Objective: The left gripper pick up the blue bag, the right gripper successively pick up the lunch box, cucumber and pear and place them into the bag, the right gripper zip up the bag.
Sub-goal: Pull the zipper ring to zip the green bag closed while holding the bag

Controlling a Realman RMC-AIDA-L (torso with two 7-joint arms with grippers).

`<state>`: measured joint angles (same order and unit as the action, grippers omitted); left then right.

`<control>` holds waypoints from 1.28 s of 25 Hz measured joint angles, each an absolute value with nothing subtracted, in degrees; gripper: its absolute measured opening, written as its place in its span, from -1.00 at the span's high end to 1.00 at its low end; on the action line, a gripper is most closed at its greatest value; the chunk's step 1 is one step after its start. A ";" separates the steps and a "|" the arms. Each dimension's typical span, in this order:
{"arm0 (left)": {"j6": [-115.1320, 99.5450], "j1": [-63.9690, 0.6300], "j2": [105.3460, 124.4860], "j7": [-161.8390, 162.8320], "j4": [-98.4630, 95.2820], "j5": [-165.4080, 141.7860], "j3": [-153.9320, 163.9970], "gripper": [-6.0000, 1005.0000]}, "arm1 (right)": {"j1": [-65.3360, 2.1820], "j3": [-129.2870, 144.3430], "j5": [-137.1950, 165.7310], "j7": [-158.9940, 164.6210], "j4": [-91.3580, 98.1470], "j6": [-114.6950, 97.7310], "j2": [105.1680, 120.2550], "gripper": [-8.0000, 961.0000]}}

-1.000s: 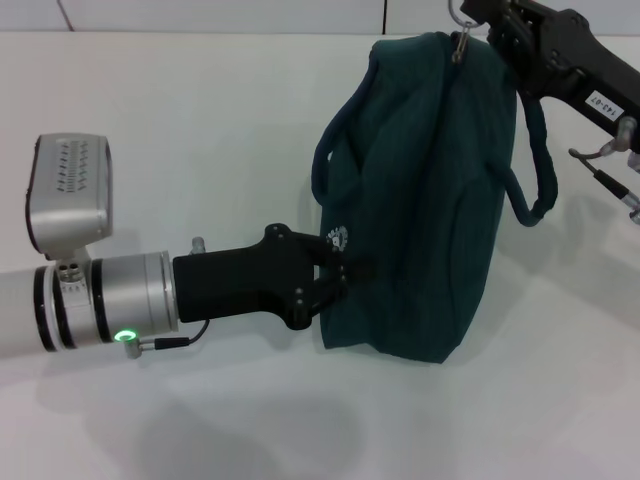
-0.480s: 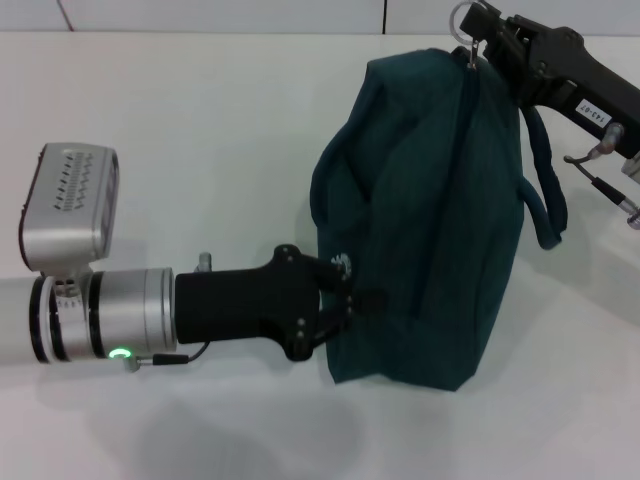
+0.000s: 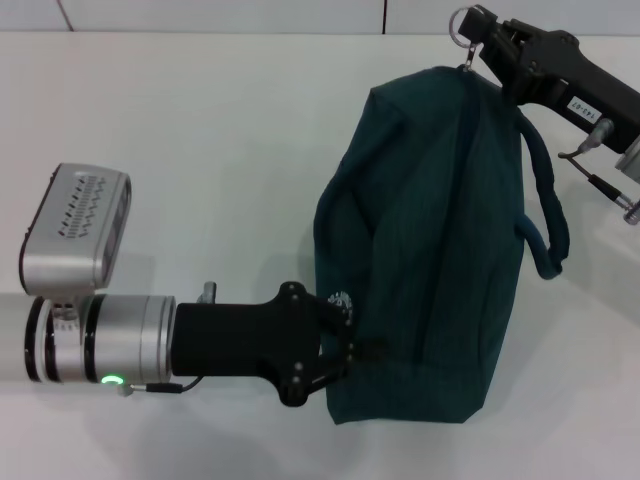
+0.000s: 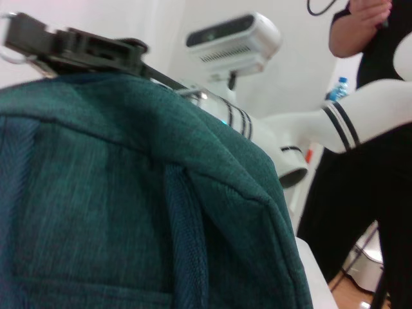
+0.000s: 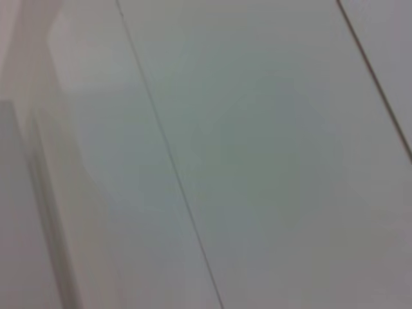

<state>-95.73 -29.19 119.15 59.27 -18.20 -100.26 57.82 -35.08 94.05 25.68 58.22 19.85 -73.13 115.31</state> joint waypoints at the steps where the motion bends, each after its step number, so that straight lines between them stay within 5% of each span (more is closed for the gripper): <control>1: -95.84 -29.04 119.10 59.28 -18.20 -100.53 57.82 0.85 | -35.09 94.05 25.68 58.34 19.86 -72.58 115.31 0.77; 25: -90.64 -20.40 119.53 57.81 -20.33 -94.00 42.47 0.87 | -34.45 93.95 22.65 61.08 19.89 -71.73 115.84 0.74; 32: -90.83 -18.09 119.41 72.37 -33.07 -91.27 42.42 0.48 | -34.45 93.96 22.38 61.09 19.87 -71.80 115.84 0.74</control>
